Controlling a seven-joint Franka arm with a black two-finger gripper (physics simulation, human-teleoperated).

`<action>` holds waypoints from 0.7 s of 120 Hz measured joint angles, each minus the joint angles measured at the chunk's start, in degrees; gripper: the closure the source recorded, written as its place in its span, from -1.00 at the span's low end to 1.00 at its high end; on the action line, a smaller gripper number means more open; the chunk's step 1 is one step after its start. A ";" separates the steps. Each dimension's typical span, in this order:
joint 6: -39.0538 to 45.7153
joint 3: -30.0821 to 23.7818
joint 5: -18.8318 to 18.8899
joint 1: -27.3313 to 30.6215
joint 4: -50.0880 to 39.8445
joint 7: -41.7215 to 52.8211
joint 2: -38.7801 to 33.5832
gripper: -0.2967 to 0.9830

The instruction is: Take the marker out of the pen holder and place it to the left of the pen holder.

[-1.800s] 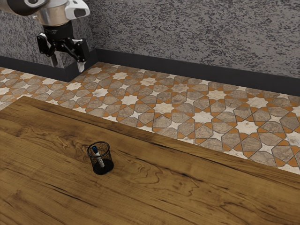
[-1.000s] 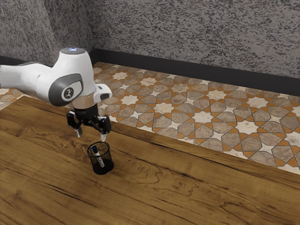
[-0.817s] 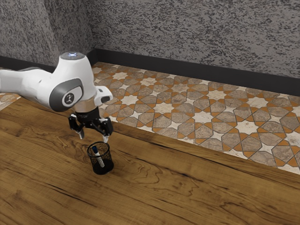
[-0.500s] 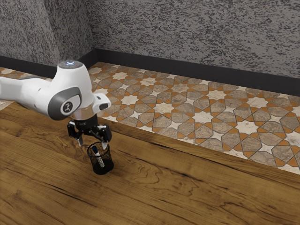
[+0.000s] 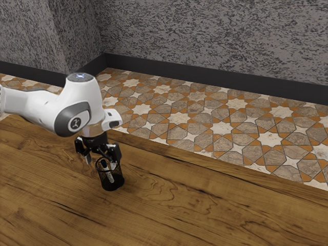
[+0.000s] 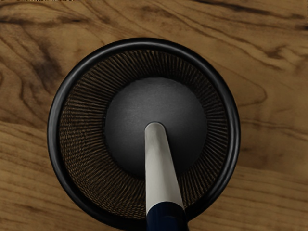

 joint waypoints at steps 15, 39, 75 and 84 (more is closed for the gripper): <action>1.55 0.00 0.30 -0.02 0.28 1.26 1.35 -0.54; 2.87 0.00 0.59 -0.05 0.45 2.84 1.36 -0.44; 1.63 -0.08 0.54 -0.05 0.22 4.27 -0.12 0.05; 1.22 -0.08 0.52 -0.03 0.14 4.51 -0.27 0.09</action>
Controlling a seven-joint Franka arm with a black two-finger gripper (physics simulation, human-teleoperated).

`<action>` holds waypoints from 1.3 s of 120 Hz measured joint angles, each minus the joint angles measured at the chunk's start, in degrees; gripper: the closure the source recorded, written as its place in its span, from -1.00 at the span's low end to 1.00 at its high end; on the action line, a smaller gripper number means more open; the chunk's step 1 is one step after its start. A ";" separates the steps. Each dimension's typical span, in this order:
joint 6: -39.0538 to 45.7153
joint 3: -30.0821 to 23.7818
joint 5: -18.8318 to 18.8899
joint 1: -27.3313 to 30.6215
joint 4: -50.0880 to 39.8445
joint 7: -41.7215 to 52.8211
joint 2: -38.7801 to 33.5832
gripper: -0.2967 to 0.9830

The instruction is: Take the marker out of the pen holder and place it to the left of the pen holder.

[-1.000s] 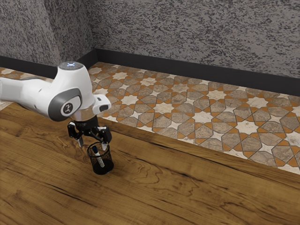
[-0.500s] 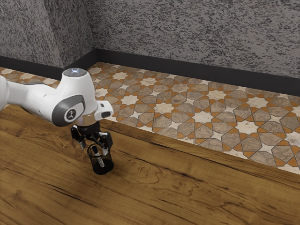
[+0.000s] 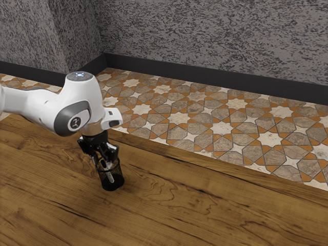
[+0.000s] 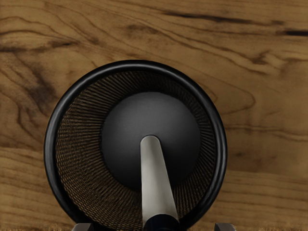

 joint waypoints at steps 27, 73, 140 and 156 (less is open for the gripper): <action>-0.58 -0.03 -0.07 0.09 -0.01 0.51 0.13 0.15; -0.54 -0.10 0.35 0.04 0.25 0.51 0.06 0.61; -7.91 0.26 4.23 7.93 3.29 -1.80 -13.74 0.69; -12.88 1.89 4.38 9.84 9.66 -1.85 -4.69 0.69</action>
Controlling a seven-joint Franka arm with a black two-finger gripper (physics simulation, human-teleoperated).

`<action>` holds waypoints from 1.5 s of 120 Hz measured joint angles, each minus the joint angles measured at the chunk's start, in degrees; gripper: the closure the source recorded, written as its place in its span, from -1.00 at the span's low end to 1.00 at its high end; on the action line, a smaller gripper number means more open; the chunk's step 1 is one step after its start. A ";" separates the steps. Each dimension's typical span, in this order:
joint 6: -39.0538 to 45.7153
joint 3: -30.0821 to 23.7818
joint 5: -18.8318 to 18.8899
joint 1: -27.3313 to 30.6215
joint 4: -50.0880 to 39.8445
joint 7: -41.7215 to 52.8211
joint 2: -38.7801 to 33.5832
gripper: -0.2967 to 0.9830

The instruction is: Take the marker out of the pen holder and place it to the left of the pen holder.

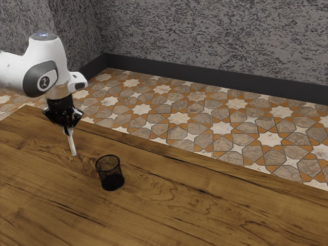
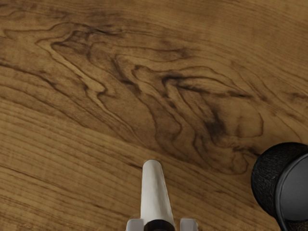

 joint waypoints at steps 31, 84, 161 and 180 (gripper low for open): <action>-19.23 0.69 -4.37 0.39 18.03 0.93 20.38 0.69; -35.28 0.58 -4.78 2.45 40.90 6.80 39.75 0.69; -29.38 1.04 -1.15 -6.75 37.60 8.65 -0.10 -0.45; -31.56 0.96 0.23 -7.88 38.06 6.31 0.42 -0.50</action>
